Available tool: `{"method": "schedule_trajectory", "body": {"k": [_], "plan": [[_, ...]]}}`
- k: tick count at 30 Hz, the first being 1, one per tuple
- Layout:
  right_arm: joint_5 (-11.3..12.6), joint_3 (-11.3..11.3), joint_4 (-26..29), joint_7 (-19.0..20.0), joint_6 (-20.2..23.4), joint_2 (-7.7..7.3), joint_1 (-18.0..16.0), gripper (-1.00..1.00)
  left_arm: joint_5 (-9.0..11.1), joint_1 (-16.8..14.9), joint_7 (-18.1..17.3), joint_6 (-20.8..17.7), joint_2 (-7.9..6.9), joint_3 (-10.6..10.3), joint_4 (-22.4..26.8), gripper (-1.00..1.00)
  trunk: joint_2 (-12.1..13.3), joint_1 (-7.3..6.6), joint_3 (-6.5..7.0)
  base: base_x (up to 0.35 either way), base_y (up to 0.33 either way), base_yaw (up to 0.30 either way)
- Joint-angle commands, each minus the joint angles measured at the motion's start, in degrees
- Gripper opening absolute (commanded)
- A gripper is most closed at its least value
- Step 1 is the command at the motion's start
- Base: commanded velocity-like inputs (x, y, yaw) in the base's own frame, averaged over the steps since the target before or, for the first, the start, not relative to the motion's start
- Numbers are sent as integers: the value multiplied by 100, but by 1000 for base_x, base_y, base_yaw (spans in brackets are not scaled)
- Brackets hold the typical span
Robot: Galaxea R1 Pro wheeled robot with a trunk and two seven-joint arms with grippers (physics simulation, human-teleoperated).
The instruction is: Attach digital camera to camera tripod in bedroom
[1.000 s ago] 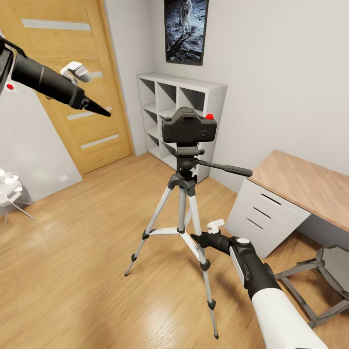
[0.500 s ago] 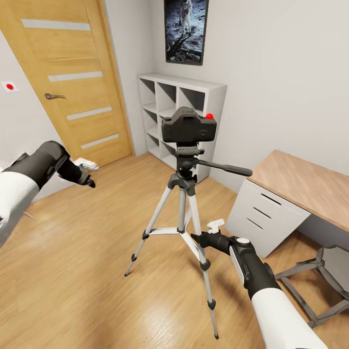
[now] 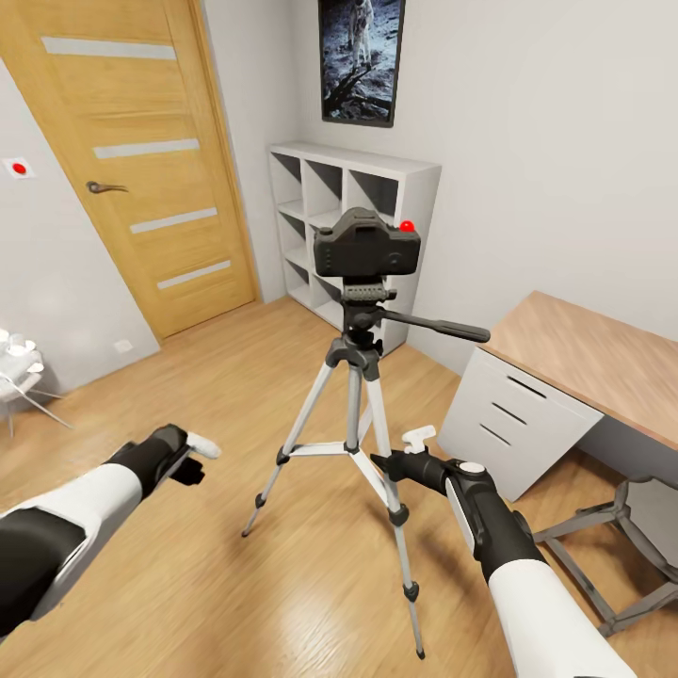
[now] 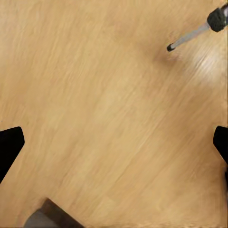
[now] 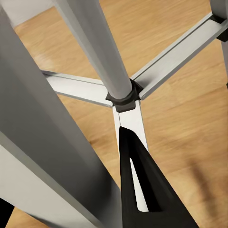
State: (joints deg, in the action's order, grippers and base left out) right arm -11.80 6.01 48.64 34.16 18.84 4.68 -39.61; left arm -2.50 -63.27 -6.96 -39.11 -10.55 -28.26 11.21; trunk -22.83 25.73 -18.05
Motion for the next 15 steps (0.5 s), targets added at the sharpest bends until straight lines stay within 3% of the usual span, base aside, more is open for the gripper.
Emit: {"method": "schedule_trajectory", "body": {"k": [1, 2, 10, 11, 15], "plan": [[-480, 32, -214, 46, 0, 8, -2, -100, 168, 109, 1, 120, 16, -21, -112, 100, -9, 5, -10, 0, 0, 0], [-480, 32, -214, 47, 0, 8, -2, -100, 579, 305, 53, 397, 42, -19, -380, 100, -9, 5, -10, 0, 0, 0], [-481, 32, -214, 47, -2, 7, -2, -100, 2197, 1175, 121, 1275, 45, -14, -1001, 100, -9, 5, -10, 0, 0, 0], [-481, 32, -214, 47, -2, 7, -2, -100, 2530, 1437, 119, 1388, 40, -15, -1044, 100, -9, 5, -10, 0, 0, 0], [-481, 32, -214, 47, -1, 7, -2, -100, 3099, 1933, 107, 1591, 59, -19, -1089, 100, -9, 5, -10, 0, 0, 0]]}}
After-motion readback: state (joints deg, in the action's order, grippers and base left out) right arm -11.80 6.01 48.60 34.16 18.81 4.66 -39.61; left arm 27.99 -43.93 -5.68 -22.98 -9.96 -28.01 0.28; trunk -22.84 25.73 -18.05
